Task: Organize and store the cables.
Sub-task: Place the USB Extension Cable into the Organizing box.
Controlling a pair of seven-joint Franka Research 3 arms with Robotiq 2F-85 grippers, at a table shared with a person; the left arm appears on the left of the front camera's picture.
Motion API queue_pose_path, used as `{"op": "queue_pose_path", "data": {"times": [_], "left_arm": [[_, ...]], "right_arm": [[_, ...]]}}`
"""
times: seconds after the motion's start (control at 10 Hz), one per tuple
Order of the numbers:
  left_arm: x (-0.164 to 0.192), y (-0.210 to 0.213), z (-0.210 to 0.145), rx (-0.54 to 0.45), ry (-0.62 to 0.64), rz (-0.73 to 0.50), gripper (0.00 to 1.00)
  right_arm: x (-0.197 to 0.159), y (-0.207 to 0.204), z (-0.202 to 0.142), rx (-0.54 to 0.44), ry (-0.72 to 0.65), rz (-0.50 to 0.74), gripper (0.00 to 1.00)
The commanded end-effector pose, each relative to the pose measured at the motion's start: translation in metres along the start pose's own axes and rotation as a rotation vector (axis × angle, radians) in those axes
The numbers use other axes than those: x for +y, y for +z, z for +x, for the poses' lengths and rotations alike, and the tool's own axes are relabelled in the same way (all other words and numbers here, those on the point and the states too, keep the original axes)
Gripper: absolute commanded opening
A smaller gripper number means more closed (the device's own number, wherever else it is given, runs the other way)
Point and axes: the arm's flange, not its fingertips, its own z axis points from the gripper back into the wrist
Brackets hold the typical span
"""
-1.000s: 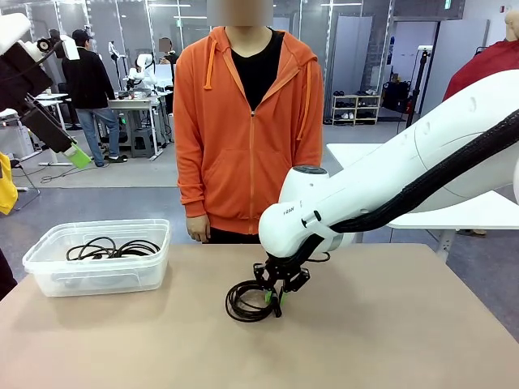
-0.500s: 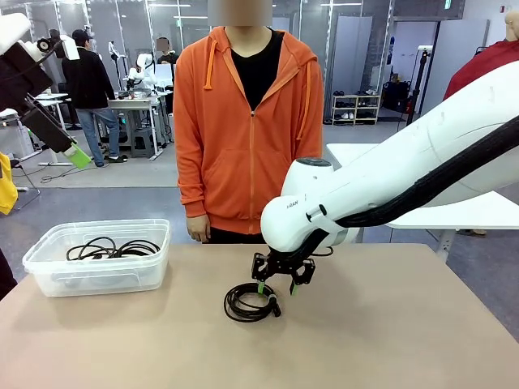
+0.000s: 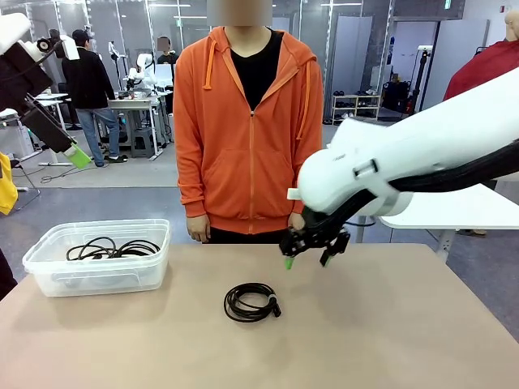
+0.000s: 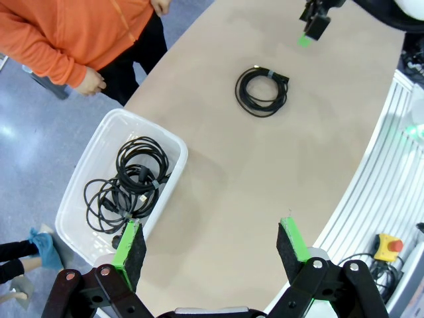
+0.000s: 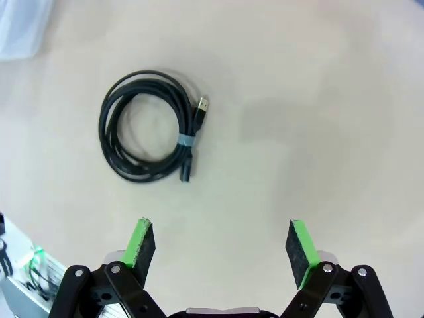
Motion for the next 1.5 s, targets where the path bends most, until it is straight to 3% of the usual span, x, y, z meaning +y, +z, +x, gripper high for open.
{"op": "queue_pose_path", "data": {"times": [0.0, 0.4, 0.6, 0.9, 1.4], "left_arm": [[-0.001, 0.000, 0.000, 0.012, 0.011, 0.013, 1.00], [-0.001, 0.000, 0.000, 0.012, 0.011, 0.013, 1.00], [-0.001, 0.000, 0.000, 0.012, 0.011, 0.013, 1.00], [-0.001, 0.000, 0.000, 0.012, 0.011, 0.013, 1.00], [-0.001, 0.000, 0.000, 0.012, 0.011, 0.013, 1.00]], "right_arm": [[-0.036, 0.042, -0.034, -0.032, 0.144, 0.086, 1.00], [-0.097, 0.115, -0.075, -0.149, 0.323, 0.186, 1.00], [-0.123, 0.146, -0.100, -0.170, 0.395, 0.145, 1.00], [-0.161, 0.180, -0.122, -0.178, 0.404, 0.066, 1.00], [-0.193, 0.208, -0.154, -0.231, 0.428, 0.076, 1.00]]}}
